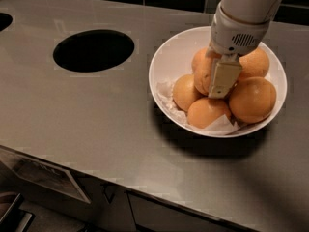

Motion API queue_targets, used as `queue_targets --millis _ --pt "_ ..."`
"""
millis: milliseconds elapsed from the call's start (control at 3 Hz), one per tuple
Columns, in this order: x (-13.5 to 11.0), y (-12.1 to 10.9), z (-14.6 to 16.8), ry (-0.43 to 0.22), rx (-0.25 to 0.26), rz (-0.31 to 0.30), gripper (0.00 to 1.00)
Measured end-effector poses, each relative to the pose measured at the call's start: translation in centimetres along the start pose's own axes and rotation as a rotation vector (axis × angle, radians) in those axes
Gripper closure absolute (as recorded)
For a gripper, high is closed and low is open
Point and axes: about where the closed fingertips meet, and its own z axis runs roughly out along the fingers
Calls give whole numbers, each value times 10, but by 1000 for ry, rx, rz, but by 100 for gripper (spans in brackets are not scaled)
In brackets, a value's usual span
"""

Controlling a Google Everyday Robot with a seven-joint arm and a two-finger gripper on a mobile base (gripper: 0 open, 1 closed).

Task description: Pick orange from white bowl

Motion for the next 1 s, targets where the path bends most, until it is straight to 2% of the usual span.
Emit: queue_targets --millis 333,667,1000 --pt "0 0 0 0 0 0 100" --pt "-2 -3 -3 -8 19 0 100" --pt "-4 -3 -26 -35 58 -15 100"
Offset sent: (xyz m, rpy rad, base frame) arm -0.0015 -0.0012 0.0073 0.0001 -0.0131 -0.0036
